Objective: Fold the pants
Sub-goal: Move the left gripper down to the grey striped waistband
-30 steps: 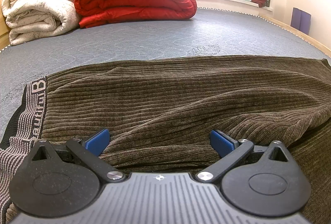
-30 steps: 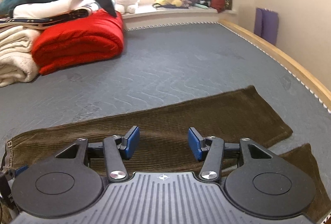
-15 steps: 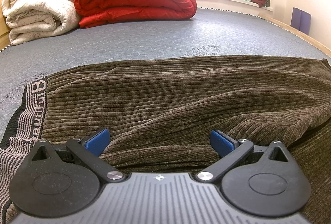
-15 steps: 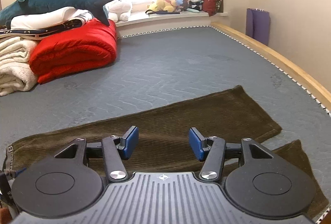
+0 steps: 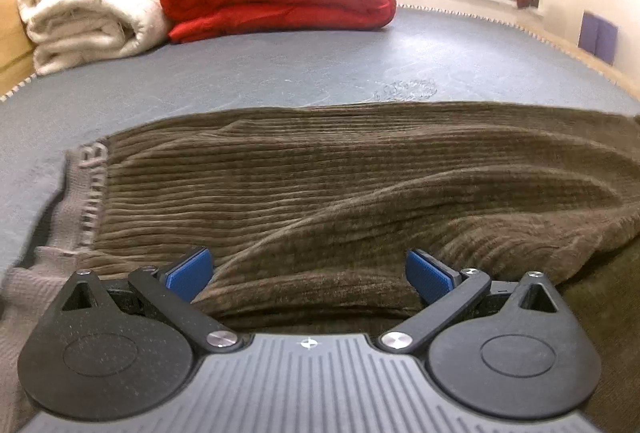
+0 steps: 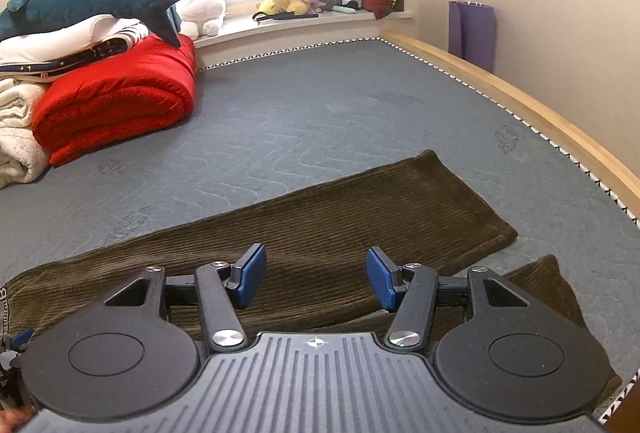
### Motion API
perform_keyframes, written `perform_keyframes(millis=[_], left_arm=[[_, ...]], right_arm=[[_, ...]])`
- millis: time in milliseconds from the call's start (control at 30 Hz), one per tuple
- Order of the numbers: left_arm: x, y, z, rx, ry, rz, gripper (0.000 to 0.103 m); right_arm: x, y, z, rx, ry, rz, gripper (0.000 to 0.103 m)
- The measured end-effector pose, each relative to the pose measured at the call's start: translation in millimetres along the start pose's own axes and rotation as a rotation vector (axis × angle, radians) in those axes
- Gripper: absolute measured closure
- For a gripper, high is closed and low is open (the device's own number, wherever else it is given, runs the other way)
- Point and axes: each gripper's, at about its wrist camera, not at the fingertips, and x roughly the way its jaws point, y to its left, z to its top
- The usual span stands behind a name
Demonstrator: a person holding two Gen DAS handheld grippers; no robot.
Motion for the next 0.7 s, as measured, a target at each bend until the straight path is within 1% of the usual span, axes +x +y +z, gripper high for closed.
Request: perform_keyframes(millis=[100, 133, 233, 267, 367, 433, 467, 500, 533, 567, 600, 633, 667, 700], left_arm=[[1.5, -0.4, 13.3, -0.005, 0.093, 0.003, 0.000], [-1.9, 1.6, 20.7, -0.005, 0.109, -0.004, 0.000], [-21.0, 9.7, 45.8, -0.024, 0.094, 0.018, 0.000], [-28.9, 13.0, 55.7, -0.013, 0.091, 0.017, 0.000], [-60.1, 25.9, 86.9, 0.039, 0.031, 0.017, 0.000], [-81.2, 40.4, 108.9, 0.048, 0.005, -0.019, 0.000], [-90.1, 48.4, 119.5, 0.053, 0.008, -0.038, 0.000], [-96.5, 54.6, 129.7, 0.062, 0.032, -0.055, 0.000], [-103.2, 61.2, 137.9, 0.061, 0.040, -0.071, 0.000], [-113.1, 70.2, 143.7, 0.046, 0.011, -0.091, 0.000], [-124.6, 79.8, 148.5, 0.034, -0.042, -0.108, 0.000], [-130.4, 84.9, 152.1, 0.037, -0.073, -0.108, 0.000], [-134.6, 88.5, 154.9, 0.045, -0.104, -0.088, 0.000], [-136.9, 91.8, 155.6, 0.053, -0.140, -0.046, 0.000]], right_arm=[[4.0, 11.7, 0.6, -0.021, 0.000, 0.008, 0.045], [5.4, 15.1, 1.3, -0.030, 0.000, 0.011, 0.045], [8.4, 27.3, 3.6, -0.053, -0.011, 0.022, 0.045], [9.0, 30.9, 4.3, -0.056, -0.015, 0.027, 0.045], [11.0, 41.6, 7.3, -0.058, -0.023, 0.049, 0.045], [12.0, 47.5, 9.5, -0.055, -0.030, 0.062, 0.045], [12.8, 50.6, 10.0, -0.056, -0.031, 0.067, 0.045], [13.8, 54.4, 10.5, -0.057, -0.030, 0.072, 0.045], [14.5, 57.9, 11.0, -0.060, -0.031, 0.077, 0.045], [14.7, 61.8, 10.9, -0.063, -0.034, 0.081, 0.045], [14.9, 65.2, 11.1, -0.068, -0.041, 0.084, 0.045], [14.9, 68.9, 11.1, -0.074, -0.048, 0.085, 0.045], [14.8, 72.3, 11.1, -0.082, -0.057, 0.084, 0.045], [14.1, 76.3, 11.0, -0.089, -0.070, 0.081, 0.045]])
